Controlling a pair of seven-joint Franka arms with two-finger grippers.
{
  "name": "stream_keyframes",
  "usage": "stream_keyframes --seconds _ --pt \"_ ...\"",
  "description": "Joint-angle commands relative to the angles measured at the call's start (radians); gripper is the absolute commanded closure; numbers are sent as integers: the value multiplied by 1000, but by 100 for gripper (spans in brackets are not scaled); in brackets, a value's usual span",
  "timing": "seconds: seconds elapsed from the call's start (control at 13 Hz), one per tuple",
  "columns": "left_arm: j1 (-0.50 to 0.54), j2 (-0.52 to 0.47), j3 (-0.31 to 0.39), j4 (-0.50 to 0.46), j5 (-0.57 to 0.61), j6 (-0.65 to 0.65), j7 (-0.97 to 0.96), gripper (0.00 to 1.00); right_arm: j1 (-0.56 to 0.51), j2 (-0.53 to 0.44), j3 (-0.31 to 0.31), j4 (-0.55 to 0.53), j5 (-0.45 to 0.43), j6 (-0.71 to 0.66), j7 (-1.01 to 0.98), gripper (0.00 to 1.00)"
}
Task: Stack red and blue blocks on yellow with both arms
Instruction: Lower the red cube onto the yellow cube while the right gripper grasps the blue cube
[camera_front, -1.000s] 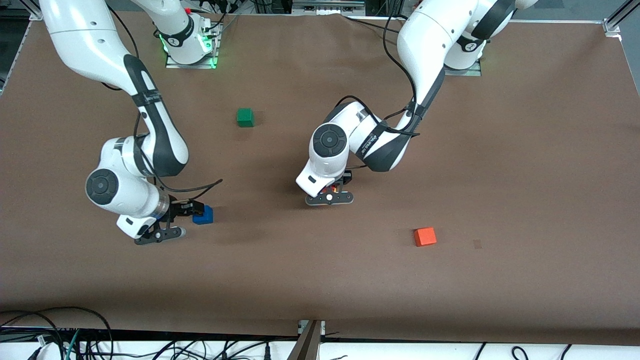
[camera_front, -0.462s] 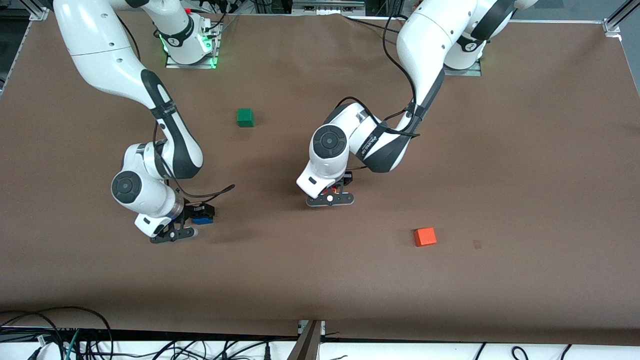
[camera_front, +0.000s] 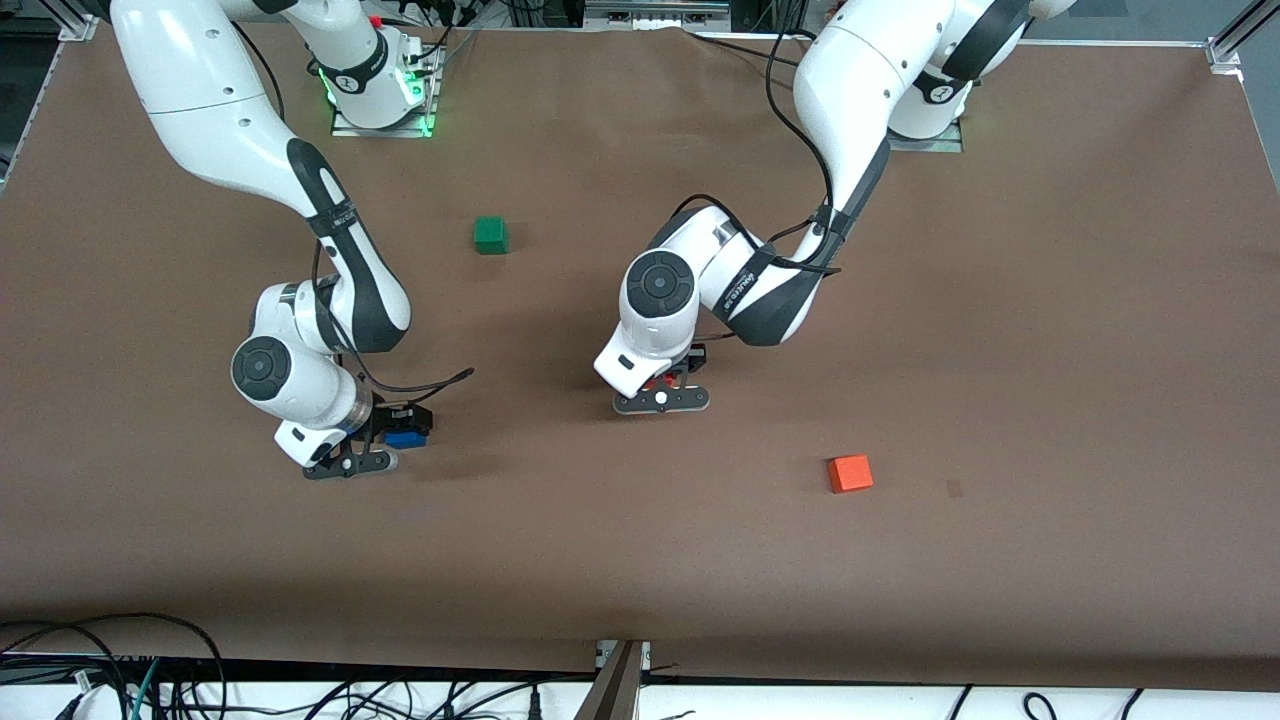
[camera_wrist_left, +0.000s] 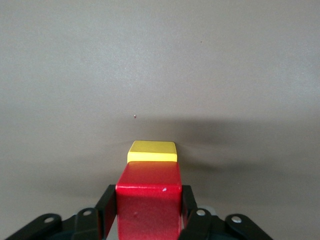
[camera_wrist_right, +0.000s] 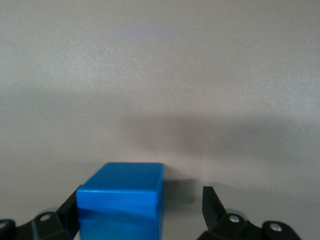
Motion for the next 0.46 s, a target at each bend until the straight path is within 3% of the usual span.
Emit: stream_keyframes --seconds 0.0,0.23,0.38 --pt "-8 15 19 77 10 -36 -6 0 5 -28 11 -21 14 7 32 1" --pt "35 2 12 82 4 -68 3 0 0 -31 11 -1 16 -35 33 2" --pt "77 -31 12 82 5 -114 38 0 -1 -31 11 17 16 -65 33 10"
